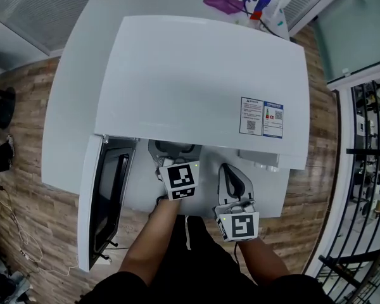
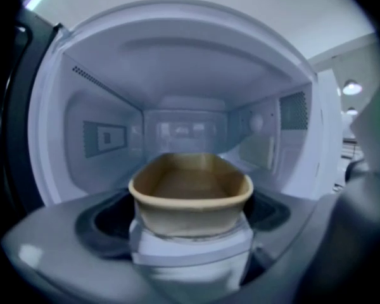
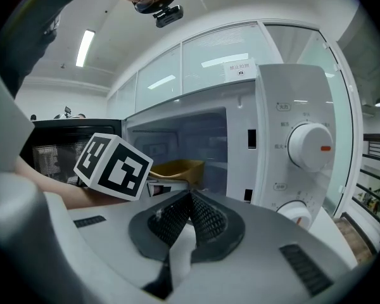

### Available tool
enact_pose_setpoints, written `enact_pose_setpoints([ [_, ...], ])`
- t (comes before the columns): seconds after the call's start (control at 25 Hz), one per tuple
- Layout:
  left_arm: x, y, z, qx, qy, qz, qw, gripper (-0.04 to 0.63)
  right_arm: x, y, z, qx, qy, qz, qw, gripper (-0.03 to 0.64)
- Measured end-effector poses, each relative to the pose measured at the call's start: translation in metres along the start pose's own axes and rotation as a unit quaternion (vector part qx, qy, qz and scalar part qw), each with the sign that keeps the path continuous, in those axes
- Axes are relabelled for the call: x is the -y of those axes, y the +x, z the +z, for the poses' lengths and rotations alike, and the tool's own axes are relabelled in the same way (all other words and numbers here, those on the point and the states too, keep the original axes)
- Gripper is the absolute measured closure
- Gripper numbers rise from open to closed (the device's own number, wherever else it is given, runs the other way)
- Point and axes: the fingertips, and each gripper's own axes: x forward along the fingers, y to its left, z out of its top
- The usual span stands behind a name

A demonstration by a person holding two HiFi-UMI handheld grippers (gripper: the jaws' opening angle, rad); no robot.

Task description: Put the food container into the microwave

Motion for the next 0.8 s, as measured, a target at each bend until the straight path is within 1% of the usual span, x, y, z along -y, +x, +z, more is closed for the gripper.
enact_pose_setpoints([
  [0.04, 0.0, -0.001, -0.002, -0.003, -0.005, -0.001, 1.0, 0.065, 0.0, -0.002, 0.001, 0.001, 0.0, -0.001, 1.0, 0.612],
  [0.2, 0.002, -0.01, -0.009, -0.02, -0.012, -0.011, 0.9997, 0.035, -0.001, -0.008, 0.006, 0.005, 0.0, -0.002, 1.0, 0.612],
  [0.44, 0.008, -0.049, -0.003, -0.022, 0.011, -0.023, 0.9994, 0.035, -0.005, -0.021, 0.033, 0.034, -0.005, -0.003, 0.999, 0.612],
  [0.6, 0.017, -0.084, 0.015, -0.01, 0.028, -0.042, 0.9987, 0.043, -0.006, -0.033, 0.053, 0.055, -0.003, -0.01, 0.998, 0.612],
  [0.64, 0.018, -0.094, 0.021, -0.005, 0.027, -0.044, 0.9986, 0.052, -0.008, -0.036, 0.056, 0.057, -0.002, -0.01, 0.998, 0.612],
  [0.68, 0.018, -0.105, 0.026, 0.0, 0.025, -0.045, 0.9987, 0.084, -0.01, -0.04, 0.058, 0.059, -0.001, -0.01, 0.998, 0.612],
  [0.72, 0.017, -0.115, 0.03, 0.004, 0.023, -0.043, 0.9988, 0.146, -0.012, -0.044, 0.062, 0.061, -0.001, -0.009, 0.998, 0.612],
  [0.8, 0.013, -0.135, 0.037, 0.014, 0.022, -0.037, 0.999, 0.226, -0.016, -0.053, 0.071, 0.069, -0.003, -0.008, 0.998, 0.612],
])
